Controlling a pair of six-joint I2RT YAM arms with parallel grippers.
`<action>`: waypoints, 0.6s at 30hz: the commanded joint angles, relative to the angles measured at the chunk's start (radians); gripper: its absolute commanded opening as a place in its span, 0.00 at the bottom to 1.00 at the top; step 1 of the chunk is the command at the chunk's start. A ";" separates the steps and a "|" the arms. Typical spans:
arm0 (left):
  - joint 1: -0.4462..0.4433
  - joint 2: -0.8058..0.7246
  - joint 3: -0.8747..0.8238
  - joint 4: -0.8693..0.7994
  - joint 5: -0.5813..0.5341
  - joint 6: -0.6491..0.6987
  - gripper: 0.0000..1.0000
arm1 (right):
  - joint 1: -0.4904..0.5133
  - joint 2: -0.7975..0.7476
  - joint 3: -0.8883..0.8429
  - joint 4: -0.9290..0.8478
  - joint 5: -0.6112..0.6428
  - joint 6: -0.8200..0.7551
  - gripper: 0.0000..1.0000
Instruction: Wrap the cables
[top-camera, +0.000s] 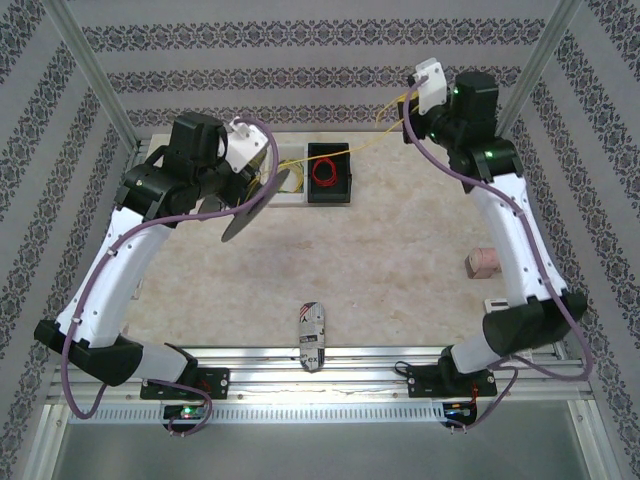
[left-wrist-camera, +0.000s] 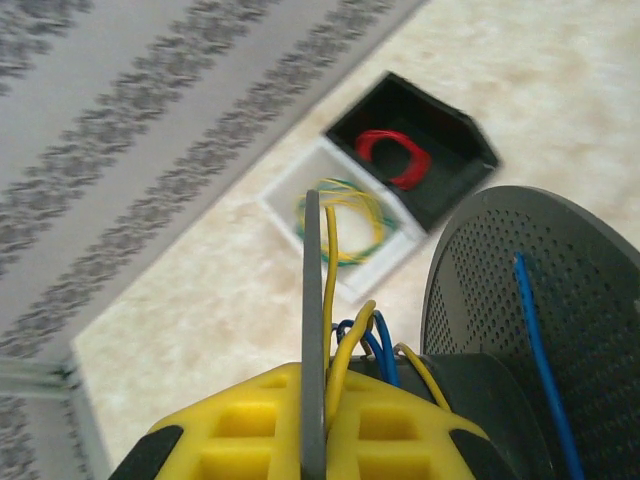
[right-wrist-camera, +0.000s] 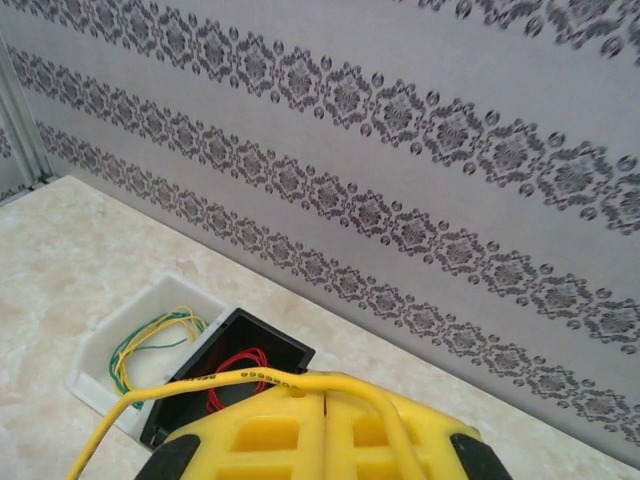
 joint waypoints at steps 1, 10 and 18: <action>0.004 -0.008 0.024 -0.084 0.205 0.045 0.00 | -0.020 0.101 0.094 -0.032 -0.025 0.037 0.00; 0.004 -0.021 0.058 -0.157 0.277 0.081 0.00 | -0.074 0.385 0.307 -0.149 -0.046 0.056 0.00; 0.006 -0.121 0.076 0.081 0.311 0.037 0.00 | -0.059 0.351 0.067 -0.094 -0.077 0.061 0.00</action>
